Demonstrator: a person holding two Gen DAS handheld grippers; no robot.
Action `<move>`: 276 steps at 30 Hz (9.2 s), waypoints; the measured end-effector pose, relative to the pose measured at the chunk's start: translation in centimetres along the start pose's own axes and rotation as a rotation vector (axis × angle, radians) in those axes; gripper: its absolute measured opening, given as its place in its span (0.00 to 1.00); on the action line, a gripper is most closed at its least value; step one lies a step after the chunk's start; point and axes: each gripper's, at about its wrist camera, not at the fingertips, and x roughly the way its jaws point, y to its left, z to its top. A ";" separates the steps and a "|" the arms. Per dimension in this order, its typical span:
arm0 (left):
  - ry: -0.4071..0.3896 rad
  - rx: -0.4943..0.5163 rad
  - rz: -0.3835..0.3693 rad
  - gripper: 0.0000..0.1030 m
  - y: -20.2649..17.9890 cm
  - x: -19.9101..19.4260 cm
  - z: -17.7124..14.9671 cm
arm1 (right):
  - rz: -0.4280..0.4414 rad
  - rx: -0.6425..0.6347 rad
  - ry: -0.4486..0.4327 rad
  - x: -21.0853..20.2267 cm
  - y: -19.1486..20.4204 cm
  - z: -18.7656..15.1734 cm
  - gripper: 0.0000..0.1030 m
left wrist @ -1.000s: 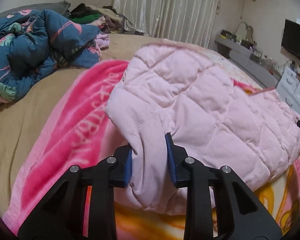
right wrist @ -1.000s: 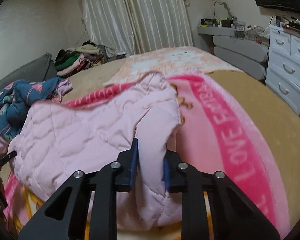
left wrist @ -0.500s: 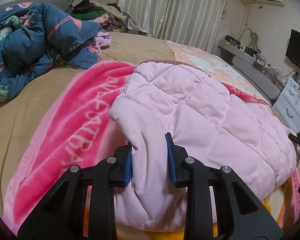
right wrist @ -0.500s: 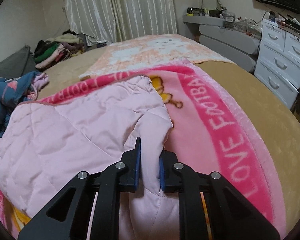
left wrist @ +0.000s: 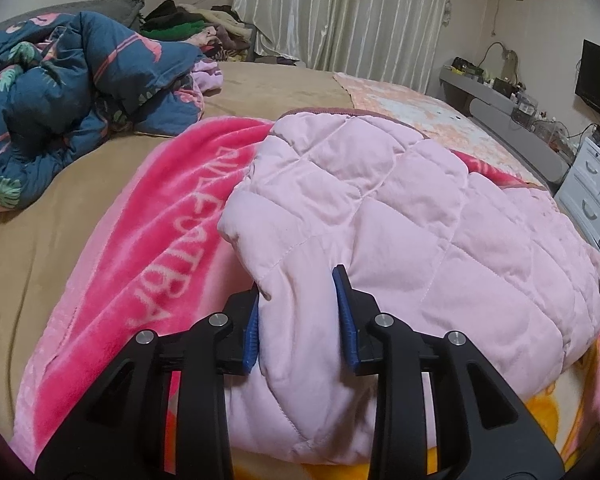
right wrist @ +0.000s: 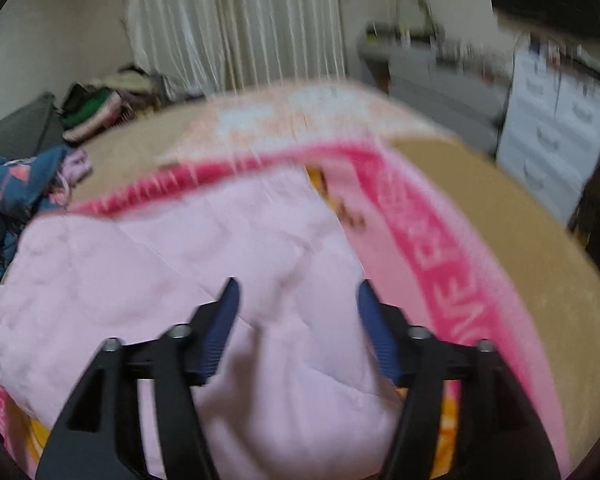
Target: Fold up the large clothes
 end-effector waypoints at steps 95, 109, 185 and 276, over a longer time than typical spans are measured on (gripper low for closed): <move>0.129 -0.020 -0.059 0.91 -4.5 -6.7 -9.1 | 0.137 0.151 0.172 -6.6 -0.2 -13.5 0.96; 0.165 -0.521 -0.267 0.91 2.5 0.2 -6.9 | 0.302 0.563 0.192 1.6 -3.9 -11.6 0.96; 0.014 -0.124 -0.066 0.91 -1.5 -24.9 -17.8 | 0.211 -0.133 -0.055 -30.3 6.4 -20.0 0.96; -0.077 -0.010 -0.066 0.91 -5.9 -30.0 -20.9 | 0.241 -0.219 -0.023 -32.2 13.1 -24.4 0.96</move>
